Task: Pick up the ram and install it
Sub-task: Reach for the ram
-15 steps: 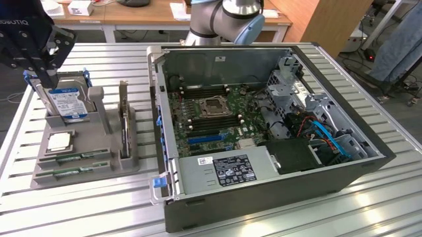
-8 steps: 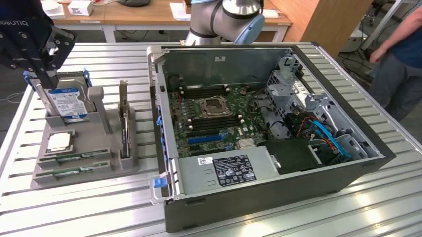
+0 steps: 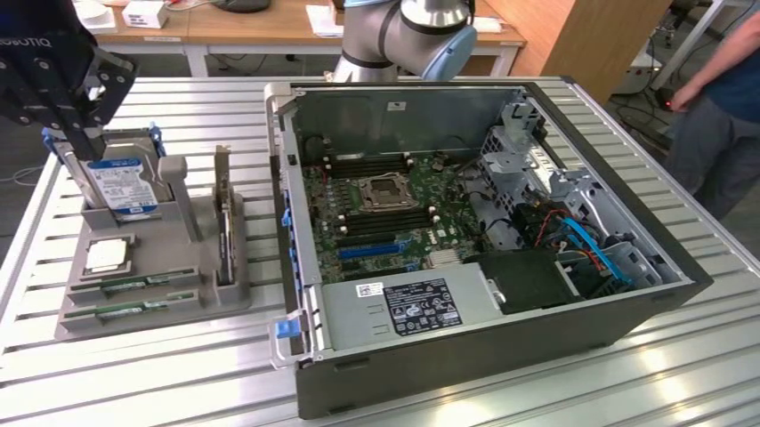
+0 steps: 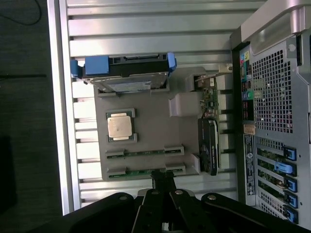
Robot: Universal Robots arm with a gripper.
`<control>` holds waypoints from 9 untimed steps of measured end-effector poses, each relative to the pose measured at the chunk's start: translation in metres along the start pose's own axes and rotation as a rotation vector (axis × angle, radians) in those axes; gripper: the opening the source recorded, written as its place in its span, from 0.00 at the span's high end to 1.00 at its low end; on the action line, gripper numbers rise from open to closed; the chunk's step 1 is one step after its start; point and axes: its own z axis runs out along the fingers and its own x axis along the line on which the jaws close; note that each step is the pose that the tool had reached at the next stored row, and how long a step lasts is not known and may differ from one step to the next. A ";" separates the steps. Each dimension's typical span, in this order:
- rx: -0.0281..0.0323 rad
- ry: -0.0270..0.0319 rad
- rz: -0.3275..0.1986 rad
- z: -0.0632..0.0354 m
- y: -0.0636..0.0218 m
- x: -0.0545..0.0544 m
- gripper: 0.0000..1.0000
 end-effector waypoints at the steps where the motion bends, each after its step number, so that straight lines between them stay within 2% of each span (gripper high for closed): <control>1: 0.0000 0.0000 0.000 0.0002 0.0000 0.000 0.91; 9: 0.0000 0.0000 0.000 0.0010 -0.0028 0.000 0.91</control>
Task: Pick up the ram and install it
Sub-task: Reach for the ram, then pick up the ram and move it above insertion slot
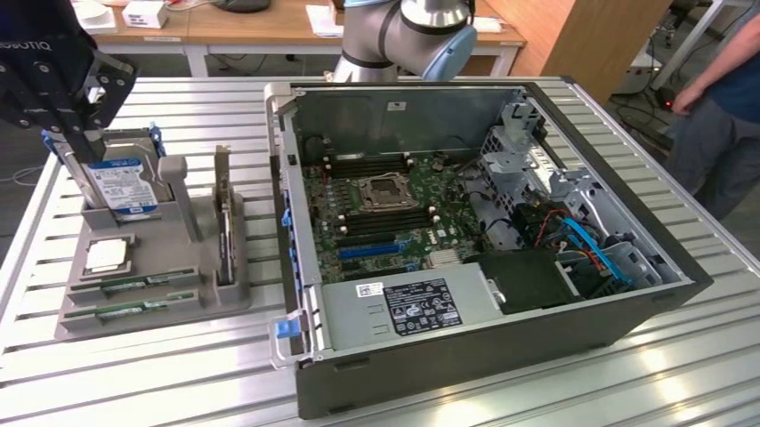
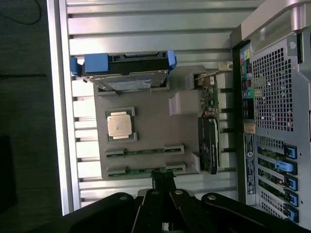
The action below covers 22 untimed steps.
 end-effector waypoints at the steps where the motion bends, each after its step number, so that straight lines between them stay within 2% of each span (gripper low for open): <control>1: 0.0001 0.0000 0.000 0.0000 -0.0007 0.000 0.91; 18: 0.0000 0.0000 -0.001 0.0001 -0.0015 0.000 0.91; 22: -0.0006 0.0015 -0.031 0.0001 -0.0015 0.000 0.91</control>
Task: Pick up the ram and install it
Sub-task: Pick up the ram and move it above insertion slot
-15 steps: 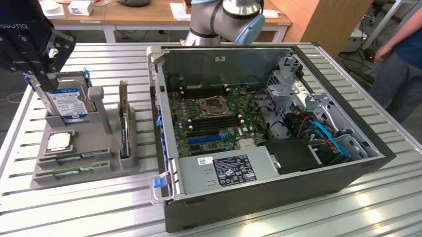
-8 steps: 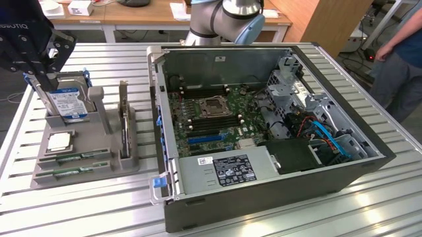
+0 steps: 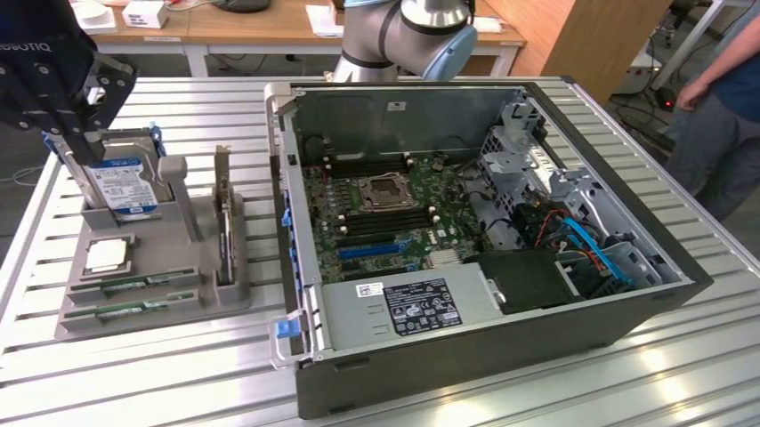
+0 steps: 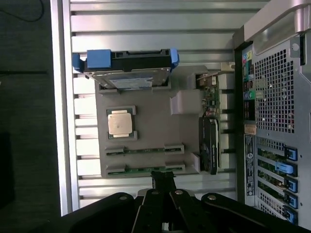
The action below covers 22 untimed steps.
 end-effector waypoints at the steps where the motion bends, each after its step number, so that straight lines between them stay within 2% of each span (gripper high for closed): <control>1: -0.0003 0.0005 -0.012 0.0000 0.0000 0.000 0.91; 6: -0.0010 0.0029 -0.072 0.0004 0.0001 0.000 0.91; 11: 0.0019 0.0059 -0.136 0.0005 0.0003 0.000 0.91; 22: 0.0013 0.0127 -0.291 0.0012 0.0003 0.000 0.91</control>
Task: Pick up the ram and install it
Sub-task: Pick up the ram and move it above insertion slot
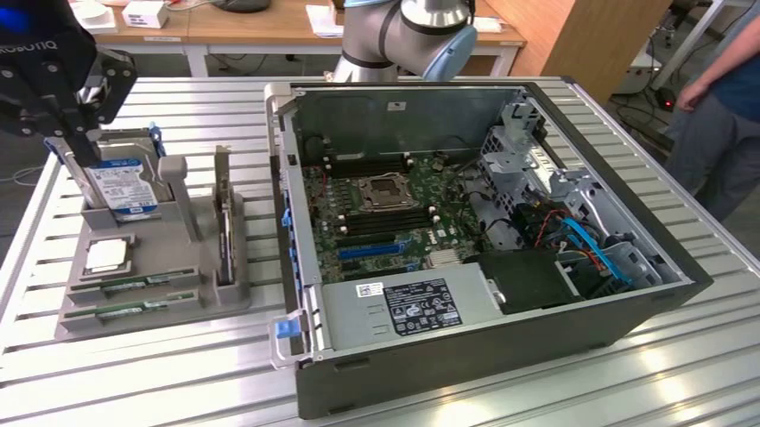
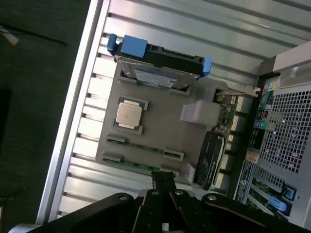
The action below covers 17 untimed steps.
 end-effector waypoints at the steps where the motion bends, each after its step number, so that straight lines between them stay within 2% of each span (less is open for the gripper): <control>1: 0.0001 0.0007 -0.014 0.0000 0.0000 0.000 0.91; 4: 0.0014 0.0028 -0.057 0.0000 0.0000 0.000 0.91; 9: 0.0082 0.0077 -0.126 0.0000 0.0000 0.000 0.91; 17: 0.0132 0.0136 -0.242 0.0001 0.0001 0.000 0.91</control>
